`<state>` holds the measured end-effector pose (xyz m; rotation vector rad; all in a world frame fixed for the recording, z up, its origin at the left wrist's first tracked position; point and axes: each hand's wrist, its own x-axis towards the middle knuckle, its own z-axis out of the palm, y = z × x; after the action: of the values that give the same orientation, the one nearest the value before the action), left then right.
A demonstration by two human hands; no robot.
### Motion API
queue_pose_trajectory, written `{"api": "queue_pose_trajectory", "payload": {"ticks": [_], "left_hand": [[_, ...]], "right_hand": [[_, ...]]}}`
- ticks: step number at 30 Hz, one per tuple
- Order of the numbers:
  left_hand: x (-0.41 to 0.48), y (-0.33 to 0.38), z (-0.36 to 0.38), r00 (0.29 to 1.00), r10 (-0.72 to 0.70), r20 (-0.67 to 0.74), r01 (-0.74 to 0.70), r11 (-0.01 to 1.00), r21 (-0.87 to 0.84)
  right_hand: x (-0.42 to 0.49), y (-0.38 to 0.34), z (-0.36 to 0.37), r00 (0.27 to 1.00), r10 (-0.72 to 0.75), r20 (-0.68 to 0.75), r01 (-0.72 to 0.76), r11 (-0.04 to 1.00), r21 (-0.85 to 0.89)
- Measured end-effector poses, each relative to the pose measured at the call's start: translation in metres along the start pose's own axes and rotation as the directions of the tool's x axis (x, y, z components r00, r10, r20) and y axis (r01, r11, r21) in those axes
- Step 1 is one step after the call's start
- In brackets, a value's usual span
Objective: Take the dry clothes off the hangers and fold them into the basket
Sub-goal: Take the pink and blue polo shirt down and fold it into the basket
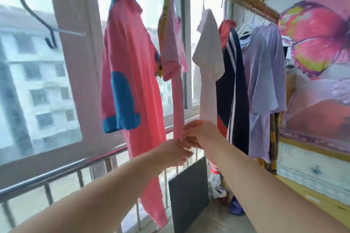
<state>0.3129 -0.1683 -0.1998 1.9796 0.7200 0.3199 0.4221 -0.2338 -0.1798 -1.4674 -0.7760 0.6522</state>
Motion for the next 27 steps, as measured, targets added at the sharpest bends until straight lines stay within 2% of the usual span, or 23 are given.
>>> {"api": "queue_pose_trajectory", "payload": {"ticks": [5, 7, 10, 12, 15, 17, 19, 21, 23, 25, 26, 27], "left_hand": [[-0.037, 0.031, -0.061, 0.981, 0.158, -0.116, -0.156, 0.987, 0.033], [-0.049, 0.046, -0.076, 0.977, 0.186, -0.107, -0.180, 0.982, 0.063], [-0.070, 0.069, -0.094, 0.977, 0.213, -0.030, -0.208, 0.970, 0.130], [-0.090, 0.083, -0.104, 0.976, 0.215, 0.028, -0.216, 0.957, 0.194], [-0.112, 0.100, -0.108, 0.952, 0.246, 0.183, -0.273, 0.951, 0.142], [-0.125, 0.115, -0.105, 0.939, 0.322, 0.121, -0.338, 0.931, 0.139], [-0.133, 0.130, -0.100, 0.909, 0.415, -0.051, -0.399, 0.897, 0.190], [-0.137, 0.146, -0.099, 0.807, 0.546, -0.226, -0.462, 0.821, 0.336], [-0.140, 0.162, -0.102, 0.587, 0.727, -0.357, -0.459, 0.662, 0.592], [-0.138, 0.176, -0.112, 0.345, 0.848, -0.402, -0.332, 0.511, 0.793], [-0.135, 0.183, -0.117, 0.260, 0.869, -0.421, -0.215, 0.477, 0.852], [-0.128, 0.187, -0.124, 0.225, 0.861, -0.455, -0.067, 0.480, 0.875]], "right_hand": [[-0.018, -0.062, 0.043, 0.985, -0.161, -0.063, 0.165, 0.984, 0.068], [-0.023, -0.083, 0.053, 0.978, -0.200, -0.056, 0.205, 0.972, 0.113], [-0.027, -0.116, 0.065, 0.971, -0.240, -0.017, 0.238, 0.944, 0.227], [-0.032, -0.138, 0.072, 0.957, -0.290, -0.014, 0.288, 0.941, 0.176], [-0.032, -0.163, 0.077, 0.949, -0.314, -0.012, 0.312, 0.939, 0.145], [-0.033, -0.174, 0.074, 0.945, -0.326, 0.015, 0.319, 0.933, 0.165], [-0.035, -0.181, 0.068, 0.924, -0.382, 0.005, 0.374, 0.909, 0.185], [-0.044, -0.189, 0.060, 0.898, -0.440, 0.022, 0.435, 0.893, 0.112], [-0.044, -0.194, 0.052, 0.891, -0.452, 0.035, 0.453, 0.891, -0.034], [-0.039, -0.197, 0.043, 0.933, -0.358, 0.024, 0.359, 0.933, -0.030], [-0.037, -0.198, 0.038, 0.944, -0.325, 0.049, 0.327, 0.944, -0.036], [-0.037, -0.200, 0.034, 0.948, -0.309, 0.074, 0.312, 0.949, -0.044]]}}
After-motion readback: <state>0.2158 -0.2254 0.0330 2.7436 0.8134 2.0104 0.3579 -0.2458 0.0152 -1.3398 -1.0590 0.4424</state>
